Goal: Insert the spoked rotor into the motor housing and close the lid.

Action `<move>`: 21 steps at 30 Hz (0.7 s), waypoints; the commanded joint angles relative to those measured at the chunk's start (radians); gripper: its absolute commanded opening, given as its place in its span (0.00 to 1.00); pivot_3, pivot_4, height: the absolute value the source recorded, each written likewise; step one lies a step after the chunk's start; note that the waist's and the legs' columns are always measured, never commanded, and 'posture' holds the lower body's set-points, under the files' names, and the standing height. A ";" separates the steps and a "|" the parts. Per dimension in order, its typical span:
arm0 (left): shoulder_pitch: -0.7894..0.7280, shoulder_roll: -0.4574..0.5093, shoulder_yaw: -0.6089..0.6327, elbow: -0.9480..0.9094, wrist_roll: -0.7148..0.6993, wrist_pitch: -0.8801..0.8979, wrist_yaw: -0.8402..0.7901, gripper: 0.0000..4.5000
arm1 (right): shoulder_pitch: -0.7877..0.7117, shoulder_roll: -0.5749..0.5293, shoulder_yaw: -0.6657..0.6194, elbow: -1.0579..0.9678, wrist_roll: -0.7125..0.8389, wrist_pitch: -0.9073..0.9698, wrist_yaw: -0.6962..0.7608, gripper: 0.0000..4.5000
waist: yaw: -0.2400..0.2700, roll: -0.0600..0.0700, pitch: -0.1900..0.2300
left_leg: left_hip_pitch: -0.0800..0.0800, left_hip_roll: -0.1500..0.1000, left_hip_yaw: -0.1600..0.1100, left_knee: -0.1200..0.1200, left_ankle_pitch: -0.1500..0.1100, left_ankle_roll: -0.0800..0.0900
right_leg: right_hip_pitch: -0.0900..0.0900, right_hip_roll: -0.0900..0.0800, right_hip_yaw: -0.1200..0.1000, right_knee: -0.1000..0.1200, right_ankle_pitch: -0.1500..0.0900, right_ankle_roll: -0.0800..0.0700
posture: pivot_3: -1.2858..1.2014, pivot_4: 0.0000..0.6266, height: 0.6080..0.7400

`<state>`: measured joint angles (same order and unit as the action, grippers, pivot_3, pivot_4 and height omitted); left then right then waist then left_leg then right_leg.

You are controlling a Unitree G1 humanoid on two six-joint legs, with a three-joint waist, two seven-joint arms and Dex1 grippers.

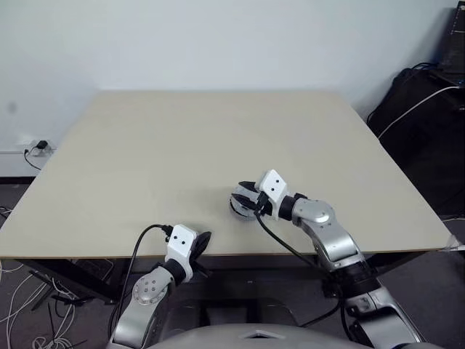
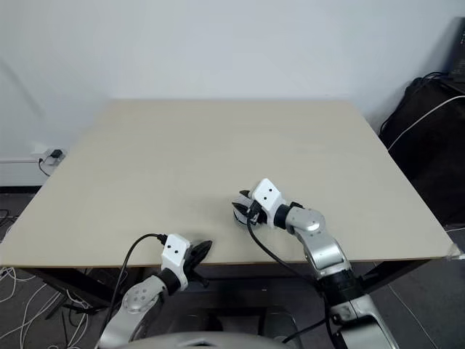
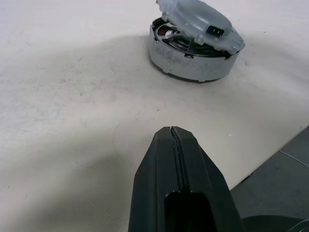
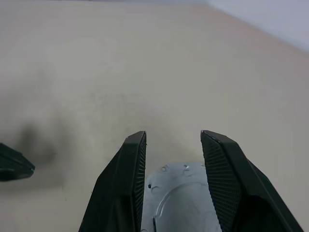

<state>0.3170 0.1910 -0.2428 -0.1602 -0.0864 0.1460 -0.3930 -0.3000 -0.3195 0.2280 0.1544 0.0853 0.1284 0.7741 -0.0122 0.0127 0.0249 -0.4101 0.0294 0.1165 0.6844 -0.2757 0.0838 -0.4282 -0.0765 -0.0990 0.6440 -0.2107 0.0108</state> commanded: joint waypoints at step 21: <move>0.011 0.009 0.018 -0.100 -0.004 0.016 0.036 0.00 | -0.138 -0.001 -0.020 0.339 -0.014 -0.116 0.064 1.00 | 0.001 0.001 -0.001 | 0.000 0.000 0.000 0.000 0.000 0.000 | 0.000 -0.001 0.002 0.001 0.001 0.000 | 0.52 0.00 1.00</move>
<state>0.3332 0.1990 -0.2279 -0.2038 -0.0891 0.1666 -0.3597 -0.4140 -0.3181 0.2263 0.4984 0.0748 0.0414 0.8401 -0.0116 0.0139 0.0240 -0.4100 0.0291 0.1169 0.6848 -0.2756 0.0842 -0.4281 -0.0772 -0.0973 0.6446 -0.2101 0.0110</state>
